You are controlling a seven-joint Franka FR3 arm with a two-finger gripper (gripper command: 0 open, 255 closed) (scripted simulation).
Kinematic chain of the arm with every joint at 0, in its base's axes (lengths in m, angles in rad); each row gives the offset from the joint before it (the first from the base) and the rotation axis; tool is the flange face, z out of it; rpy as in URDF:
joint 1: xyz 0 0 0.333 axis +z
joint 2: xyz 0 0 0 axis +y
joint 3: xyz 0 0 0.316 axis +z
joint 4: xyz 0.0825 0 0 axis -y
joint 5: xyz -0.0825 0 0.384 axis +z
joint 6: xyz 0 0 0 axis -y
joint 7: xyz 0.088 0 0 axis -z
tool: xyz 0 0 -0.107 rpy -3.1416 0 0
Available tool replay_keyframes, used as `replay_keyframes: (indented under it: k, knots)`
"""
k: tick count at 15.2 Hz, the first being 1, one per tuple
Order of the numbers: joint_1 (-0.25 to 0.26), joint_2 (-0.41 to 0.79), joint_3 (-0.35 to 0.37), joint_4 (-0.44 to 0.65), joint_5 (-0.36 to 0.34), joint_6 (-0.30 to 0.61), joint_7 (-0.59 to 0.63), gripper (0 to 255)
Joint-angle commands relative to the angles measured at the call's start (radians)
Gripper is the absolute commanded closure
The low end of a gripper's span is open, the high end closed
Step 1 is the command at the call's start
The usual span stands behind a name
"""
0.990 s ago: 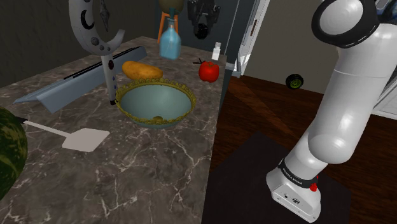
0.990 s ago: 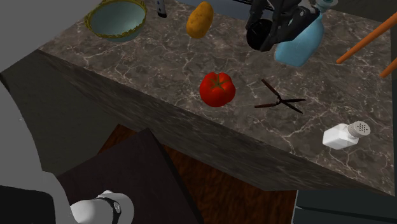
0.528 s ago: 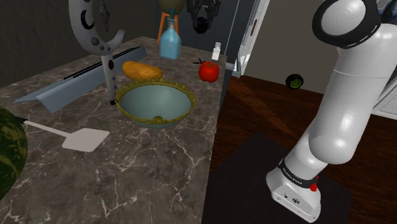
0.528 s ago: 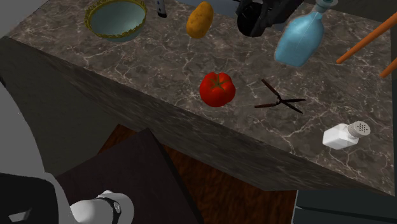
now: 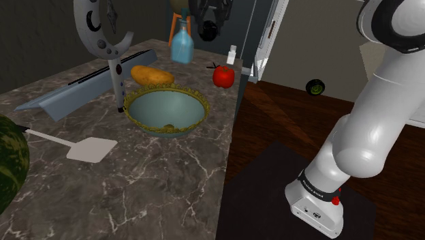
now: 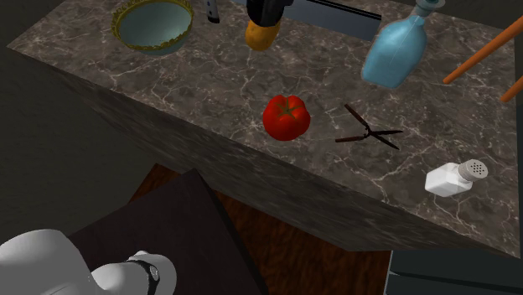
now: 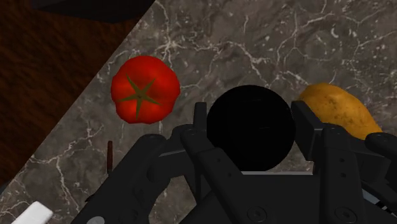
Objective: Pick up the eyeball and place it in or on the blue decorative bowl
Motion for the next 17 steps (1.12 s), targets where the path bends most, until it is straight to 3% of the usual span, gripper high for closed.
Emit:
replay_keyframes:
  k: [1,9,17]
  knots:
    - [0.023,-0.021,0.019,-0.029,0.007,0.013,0.044,255]
    - [0.121,-0.062,0.109,-0.084,0.034,0.051,0.235,255]
    - [0.226,-0.027,0.208,-0.047,0.040,0.077,0.440,255]
